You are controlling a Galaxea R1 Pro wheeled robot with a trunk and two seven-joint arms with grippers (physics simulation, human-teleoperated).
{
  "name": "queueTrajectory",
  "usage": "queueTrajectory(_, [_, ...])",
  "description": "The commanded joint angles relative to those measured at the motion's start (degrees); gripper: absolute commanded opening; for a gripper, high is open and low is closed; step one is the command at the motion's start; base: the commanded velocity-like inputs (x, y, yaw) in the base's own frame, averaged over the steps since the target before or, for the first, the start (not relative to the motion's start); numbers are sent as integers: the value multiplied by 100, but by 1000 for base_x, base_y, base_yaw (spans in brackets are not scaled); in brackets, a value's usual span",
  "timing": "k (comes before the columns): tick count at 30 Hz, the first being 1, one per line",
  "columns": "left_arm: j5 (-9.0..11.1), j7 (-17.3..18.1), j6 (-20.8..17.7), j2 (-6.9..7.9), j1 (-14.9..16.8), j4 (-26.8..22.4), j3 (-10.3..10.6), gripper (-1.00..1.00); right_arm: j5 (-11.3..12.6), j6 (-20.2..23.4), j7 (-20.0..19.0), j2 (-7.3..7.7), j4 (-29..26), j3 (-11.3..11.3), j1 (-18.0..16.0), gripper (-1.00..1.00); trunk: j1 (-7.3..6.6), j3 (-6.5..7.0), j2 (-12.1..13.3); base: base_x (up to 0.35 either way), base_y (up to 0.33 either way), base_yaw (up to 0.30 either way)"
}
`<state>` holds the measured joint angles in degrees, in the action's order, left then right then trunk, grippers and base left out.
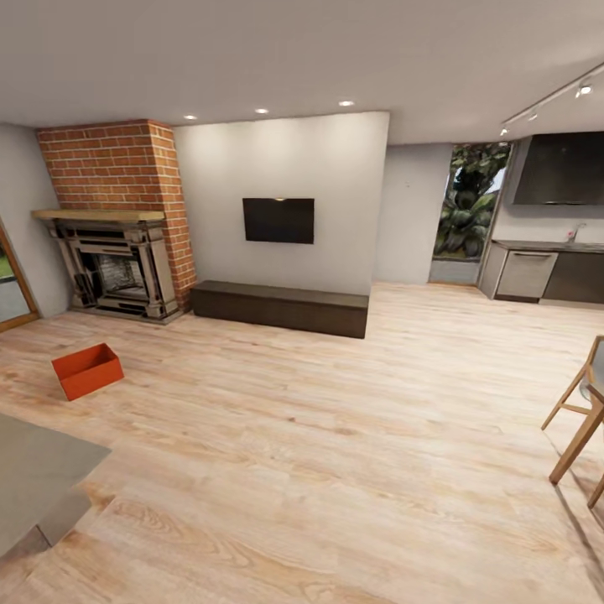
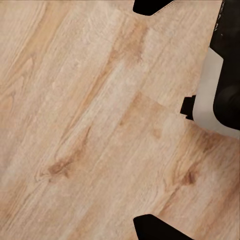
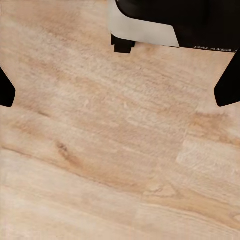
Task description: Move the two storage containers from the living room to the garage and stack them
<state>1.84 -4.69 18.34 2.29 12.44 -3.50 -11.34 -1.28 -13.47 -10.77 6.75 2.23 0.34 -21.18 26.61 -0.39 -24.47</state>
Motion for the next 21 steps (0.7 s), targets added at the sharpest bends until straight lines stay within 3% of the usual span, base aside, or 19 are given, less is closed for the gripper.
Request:
queueTrajectory(1, [18, -6, 21, 0, 4, 8, 2, 100, -12, -41, -13, 2, 23, 1, -8, 100, 6, -4, -5, 323, 0, 0])
queueTrajectory(21, [18, -6, 21, -3, 4, 8, 3, 100, -16, -41, -13, 2, 23, 1, -8, 100, 6, -4, -5, 324, 0, 0])
